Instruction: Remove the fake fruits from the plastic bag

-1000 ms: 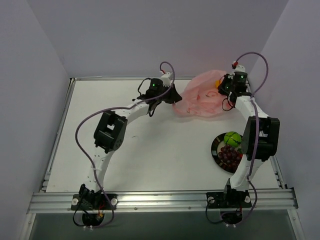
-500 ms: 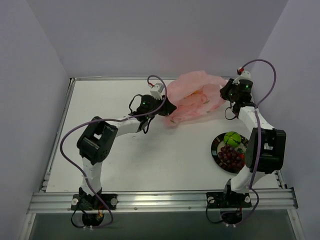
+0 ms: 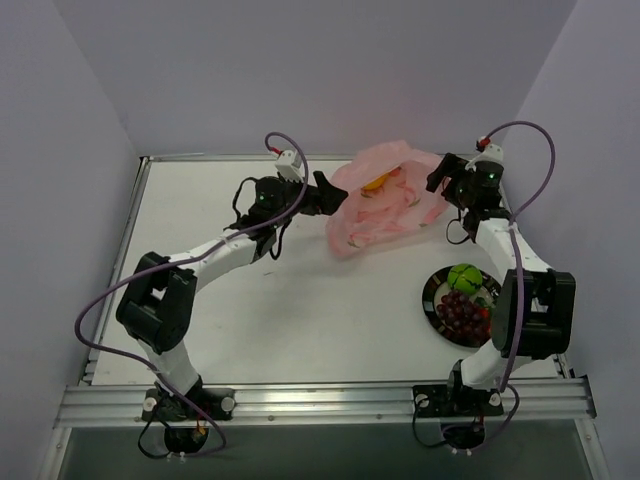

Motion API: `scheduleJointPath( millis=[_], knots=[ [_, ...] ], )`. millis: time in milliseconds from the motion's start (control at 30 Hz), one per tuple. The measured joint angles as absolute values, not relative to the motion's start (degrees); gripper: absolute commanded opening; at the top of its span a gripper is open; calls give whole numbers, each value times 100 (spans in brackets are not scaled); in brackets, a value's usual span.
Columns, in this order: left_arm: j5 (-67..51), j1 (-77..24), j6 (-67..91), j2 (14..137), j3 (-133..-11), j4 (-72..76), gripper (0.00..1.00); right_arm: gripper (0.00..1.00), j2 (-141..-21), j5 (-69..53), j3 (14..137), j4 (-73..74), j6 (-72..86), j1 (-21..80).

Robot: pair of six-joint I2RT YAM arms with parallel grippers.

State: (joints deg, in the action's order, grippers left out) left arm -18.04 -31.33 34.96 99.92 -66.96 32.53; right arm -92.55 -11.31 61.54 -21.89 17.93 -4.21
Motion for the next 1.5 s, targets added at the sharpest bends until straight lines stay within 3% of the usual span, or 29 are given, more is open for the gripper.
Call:
scheduleJointPath(
  millis=[167, 233, 267, 333, 467, 633, 833, 1133, 1333, 1500],
  knots=[
    [-1833, -2816, 3667, 9891, -6761, 3317, 90, 80, -8534, -812, 6132, -2156, 1831, -113],
    [-1828, -2707, 3723, 9955, -6820, 3201, 88, 70, -8246, -661, 6055, -2161, 1907, 43],
    [-1822, -2650, 3750, 10033, -6932, 3103, 87, 53, -8110, -609, 5992, -2163, 1959, 123],
    [-1800, -2543, 3780, 10320, -7330, 2904, 85, 37, -7832, -521, 5763, -2281, 2141, 248],
    [-1769, -2383, 3879, 10978, -8191, 2578, 81, 21, -7677, -351, 5284, -2652, 2615, 617],
    [-1772, -2248, 4128, 11638, -8829, 2196, 80, 16, -8407, -71, 5214, -3041, 3133, 1514],
    [-1820, -2200, 4340, 12311, -9570, 1756, 81, 31, -9904, 261, 5509, -3719, 3931, 1712],
    [-2073, -2204, 4469, 13148, -10569, 1411, 81, 70, -11712, 1046, 6781, -3992, 4971, 1645],
    [-2226, -2204, 4484, 13563, -10930, 1157, 81, 83, -12366, 1380, 7671, -3907, 5221, 1616],
    [-2300, -2204, 4525, 13738, -11017, 1063, 80, 87, -12934, 1492, 8348, -3771, 5306, 1616]
  ],
)
